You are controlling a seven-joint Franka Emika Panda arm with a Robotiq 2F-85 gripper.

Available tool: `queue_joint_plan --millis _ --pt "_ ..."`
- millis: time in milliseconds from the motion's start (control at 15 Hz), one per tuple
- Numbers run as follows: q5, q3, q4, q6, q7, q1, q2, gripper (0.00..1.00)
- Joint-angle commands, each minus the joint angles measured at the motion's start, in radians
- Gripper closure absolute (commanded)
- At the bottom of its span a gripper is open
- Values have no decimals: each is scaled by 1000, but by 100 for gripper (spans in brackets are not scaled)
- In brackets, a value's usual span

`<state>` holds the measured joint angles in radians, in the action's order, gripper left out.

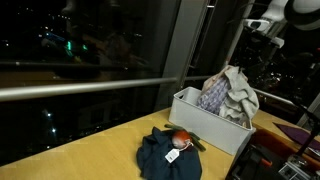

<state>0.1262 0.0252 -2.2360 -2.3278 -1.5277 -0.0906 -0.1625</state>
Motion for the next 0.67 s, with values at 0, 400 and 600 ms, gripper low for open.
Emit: queue_joint_plan --millis 0,400,600 --pt "85 -54 39 132 80 82 -120 97" --pt "160 -202 244 359 254 223 -148 97" --pt "194 -292 393 461 369 285 -79 97"
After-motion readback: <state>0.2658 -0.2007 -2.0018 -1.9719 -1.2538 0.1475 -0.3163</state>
